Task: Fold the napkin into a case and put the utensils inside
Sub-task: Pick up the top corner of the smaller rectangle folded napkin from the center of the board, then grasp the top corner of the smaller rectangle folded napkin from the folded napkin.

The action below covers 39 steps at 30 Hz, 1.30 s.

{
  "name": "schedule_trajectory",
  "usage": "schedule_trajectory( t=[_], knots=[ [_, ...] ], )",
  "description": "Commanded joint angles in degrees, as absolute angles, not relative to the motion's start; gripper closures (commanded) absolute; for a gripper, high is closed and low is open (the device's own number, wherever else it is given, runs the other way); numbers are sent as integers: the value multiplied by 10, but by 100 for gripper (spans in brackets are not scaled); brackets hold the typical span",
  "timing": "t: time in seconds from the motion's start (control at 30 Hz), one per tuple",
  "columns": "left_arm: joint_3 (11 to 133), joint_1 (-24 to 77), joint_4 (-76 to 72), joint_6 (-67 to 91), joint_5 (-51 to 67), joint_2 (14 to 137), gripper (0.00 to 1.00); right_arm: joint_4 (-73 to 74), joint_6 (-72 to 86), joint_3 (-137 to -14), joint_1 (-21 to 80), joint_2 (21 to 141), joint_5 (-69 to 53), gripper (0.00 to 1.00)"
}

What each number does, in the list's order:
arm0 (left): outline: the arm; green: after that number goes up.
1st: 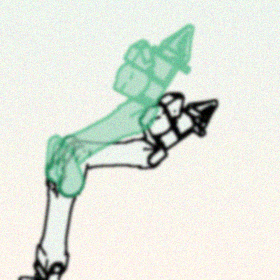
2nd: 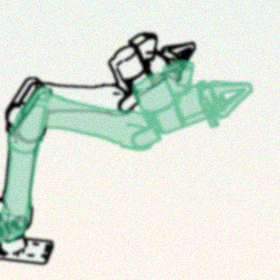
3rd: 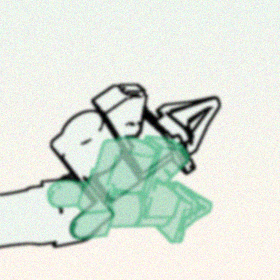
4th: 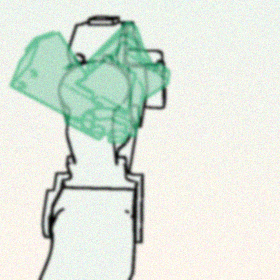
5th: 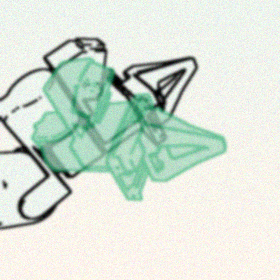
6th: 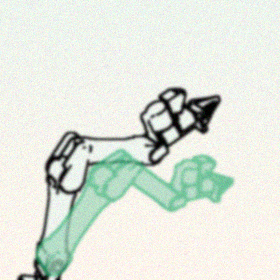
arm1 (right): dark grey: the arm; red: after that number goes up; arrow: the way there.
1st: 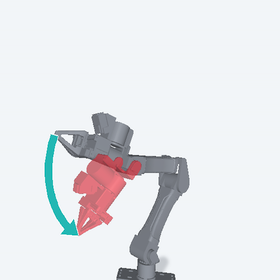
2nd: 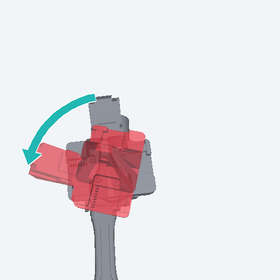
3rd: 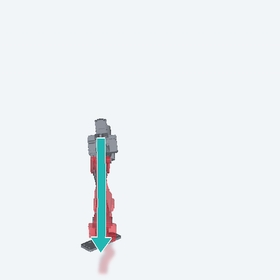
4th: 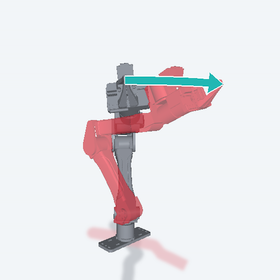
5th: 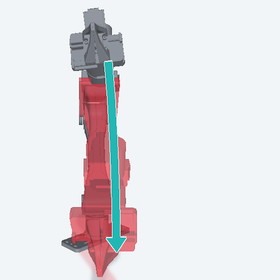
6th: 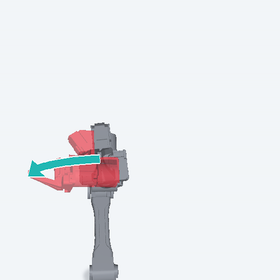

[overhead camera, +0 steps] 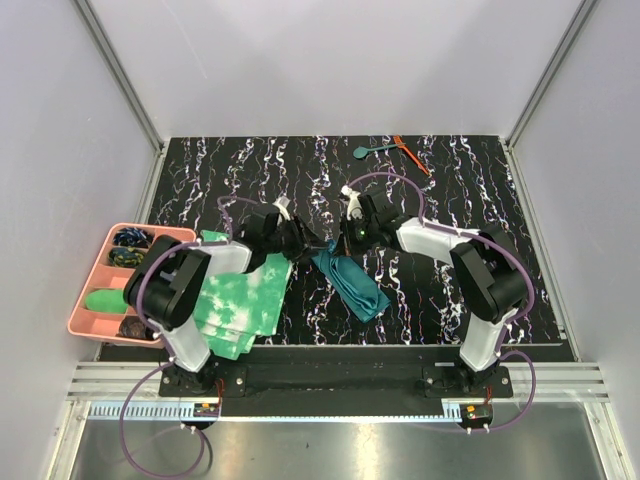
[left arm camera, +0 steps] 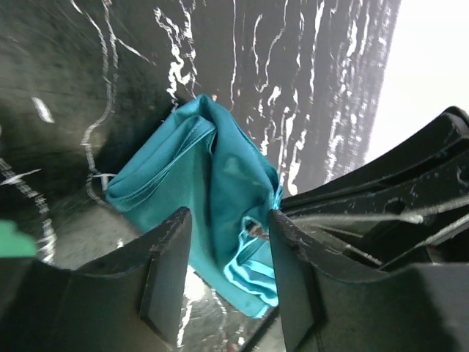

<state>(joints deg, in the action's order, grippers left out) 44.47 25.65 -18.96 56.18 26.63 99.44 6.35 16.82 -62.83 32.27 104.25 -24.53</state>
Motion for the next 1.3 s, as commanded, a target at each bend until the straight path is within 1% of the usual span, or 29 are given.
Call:
schedule_trajectory(
  t=[0.0, 0.1, 0.27, 0.3, 0.5, 0.67, 0.73, 0.77, 0.9, 1.13, 1.2, 1.23, 1.27],
  knots=[
    [469, 263, -124, 458, 180, 933, 57, 117, 144, -671, 319, 1051, -243, 100],
    [493, 291, -66, 402, 125, 926, 63, 130, 149, -678, 319, 1053, -236, 100],
    [513, 344, -26, 350, 28, 932, 66, 133, 156, -680, 318, 1055, -237, 100],
    [531, 351, -14, 337, 3, 943, 68, 133, 158, -680, 317, 1056, -237, 100],
    [571, 382, 36, 308, -63, 973, 68, 133, 162, -680, 316, 1057, -243, 100],
    [591, 399, 60, 300, -84, 994, 65, 132, 163, -681, 316, 1057, -250, 100],
    [593, 402, 57, 300, -78, 1003, 66, 129, 165, -681, 315, 1059, -254, 100],
    [597, 403, 56, 298, -79, 1005, 68, 129, 167, -682, 316, 1061, -256, 100],
    [602, 408, 57, 295, -81, 1014, 71, 124, 172, -682, 316, 1061, -263, 100],
    [617, 415, 66, 293, -90, 1028, 70, 123, 176, -682, 315, 1068, -268, 100],
    [620, 416, 69, 294, -91, 1032, 74, 124, 176, -682, 316, 1067, -268, 100],
    [620, 416, 69, 294, -92, 1032, 82, 124, 178, -682, 315, 1066, -269, 100],
    [621, 416, 71, 296, -92, 1032, 85, 124, 178, -683, 316, 1067, -271, 100]
  ],
)
